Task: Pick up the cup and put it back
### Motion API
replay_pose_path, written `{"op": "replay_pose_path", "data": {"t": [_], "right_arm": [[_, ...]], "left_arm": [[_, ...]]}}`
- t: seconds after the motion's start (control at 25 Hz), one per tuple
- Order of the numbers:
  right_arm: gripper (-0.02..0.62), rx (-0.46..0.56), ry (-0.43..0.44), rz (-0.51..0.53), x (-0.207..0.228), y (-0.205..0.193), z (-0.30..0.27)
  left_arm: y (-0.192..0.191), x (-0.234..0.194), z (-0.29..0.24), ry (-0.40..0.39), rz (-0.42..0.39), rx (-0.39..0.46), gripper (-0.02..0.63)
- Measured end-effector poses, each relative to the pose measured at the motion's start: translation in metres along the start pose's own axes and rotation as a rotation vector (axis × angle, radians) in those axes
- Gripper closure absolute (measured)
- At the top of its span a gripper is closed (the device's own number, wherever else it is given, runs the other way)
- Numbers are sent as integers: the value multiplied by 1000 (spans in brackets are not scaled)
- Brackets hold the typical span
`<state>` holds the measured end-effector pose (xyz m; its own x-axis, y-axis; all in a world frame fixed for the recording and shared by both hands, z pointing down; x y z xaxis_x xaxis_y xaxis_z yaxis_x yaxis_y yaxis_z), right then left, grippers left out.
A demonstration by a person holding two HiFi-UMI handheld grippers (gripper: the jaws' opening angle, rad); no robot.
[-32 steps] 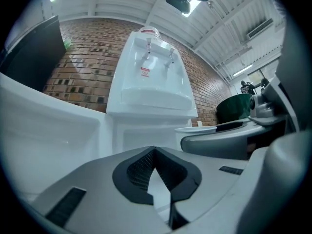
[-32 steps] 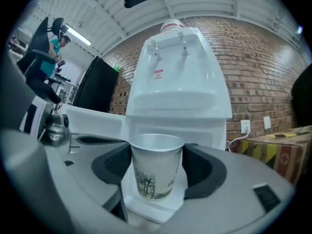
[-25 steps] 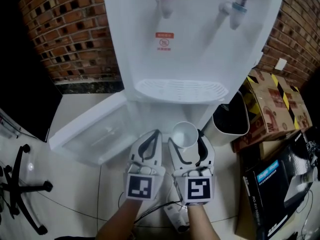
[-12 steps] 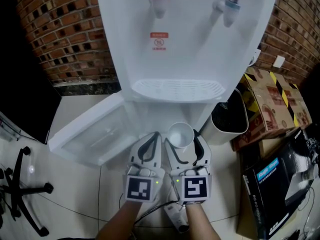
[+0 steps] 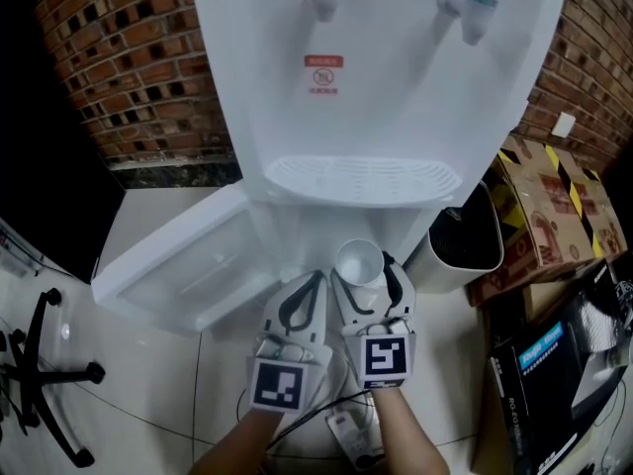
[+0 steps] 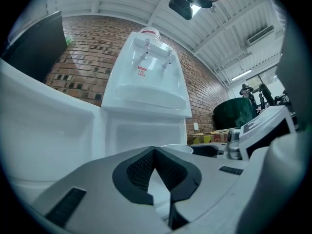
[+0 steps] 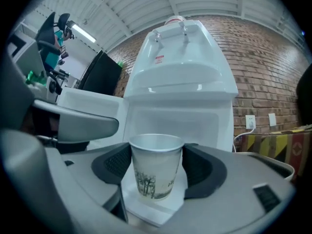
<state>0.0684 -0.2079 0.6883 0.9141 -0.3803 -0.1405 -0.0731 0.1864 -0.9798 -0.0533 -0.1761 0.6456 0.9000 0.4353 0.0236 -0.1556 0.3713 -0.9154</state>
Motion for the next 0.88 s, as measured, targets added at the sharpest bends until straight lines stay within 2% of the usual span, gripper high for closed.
{"op": "replay_pose_path", "data": {"t": [0.32, 0.48, 0.88], "right_arm": [[259, 67, -5, -44, 3, -59, -49], [259, 24, -9, -63, 10, -89, -70], [259, -34, -21, -80, 22, -134, -98]], "left_arm": [[-16, -5, 2, 34, 33, -21, 606], [-23, -9, 5, 42, 31, -37, 606], [-31, -12, 12, 39, 30, -67, 606]]}}
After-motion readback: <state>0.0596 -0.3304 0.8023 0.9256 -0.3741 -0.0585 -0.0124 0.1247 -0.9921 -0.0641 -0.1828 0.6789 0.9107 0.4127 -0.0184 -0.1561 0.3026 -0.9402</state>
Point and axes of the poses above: the fingertips, and each gripper's own axes: z backward along the fingers, x to its right, y out of its top, the point moved 8 cm from there along z, backward along the fingers, and after that the axes turned 12 degrees about x, right-handed, at the moved point
